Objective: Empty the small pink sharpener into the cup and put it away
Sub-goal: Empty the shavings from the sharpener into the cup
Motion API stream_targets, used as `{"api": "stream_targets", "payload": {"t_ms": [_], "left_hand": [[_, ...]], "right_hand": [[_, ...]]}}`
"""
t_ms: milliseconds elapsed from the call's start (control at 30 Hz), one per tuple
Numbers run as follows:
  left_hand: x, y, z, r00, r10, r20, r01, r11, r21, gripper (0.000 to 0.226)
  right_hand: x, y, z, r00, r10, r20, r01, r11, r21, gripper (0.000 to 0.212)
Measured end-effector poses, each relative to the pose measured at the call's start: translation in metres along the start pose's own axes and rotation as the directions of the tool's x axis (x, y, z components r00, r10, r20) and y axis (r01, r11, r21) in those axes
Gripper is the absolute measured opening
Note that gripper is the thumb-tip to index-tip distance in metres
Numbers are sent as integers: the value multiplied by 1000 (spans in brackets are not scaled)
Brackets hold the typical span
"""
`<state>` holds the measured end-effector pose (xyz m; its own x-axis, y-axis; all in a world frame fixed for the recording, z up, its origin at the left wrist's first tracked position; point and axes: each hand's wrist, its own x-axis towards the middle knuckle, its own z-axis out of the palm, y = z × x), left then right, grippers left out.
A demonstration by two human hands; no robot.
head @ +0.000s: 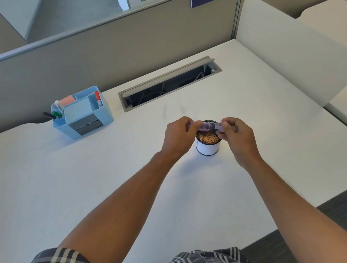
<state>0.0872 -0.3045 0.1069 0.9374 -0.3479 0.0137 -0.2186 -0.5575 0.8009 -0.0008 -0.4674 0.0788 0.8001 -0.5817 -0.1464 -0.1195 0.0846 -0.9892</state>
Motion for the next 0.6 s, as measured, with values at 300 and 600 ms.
{"api": "stream_targets", "payload": {"t_ms": [300, 600], "left_hand": [[-3, 5, -3, 1000, 14, -6, -14, 999, -40, 15], [-21, -13, -12, 997, -72, -3, 69, 963, -259, 14]], "right_hand": [[4, -5, 3, 987, 107, 117, -117, 989, 85, 19], [1, -9, 8, 988, 14, 152, -27, 996, 80, 15]]}}
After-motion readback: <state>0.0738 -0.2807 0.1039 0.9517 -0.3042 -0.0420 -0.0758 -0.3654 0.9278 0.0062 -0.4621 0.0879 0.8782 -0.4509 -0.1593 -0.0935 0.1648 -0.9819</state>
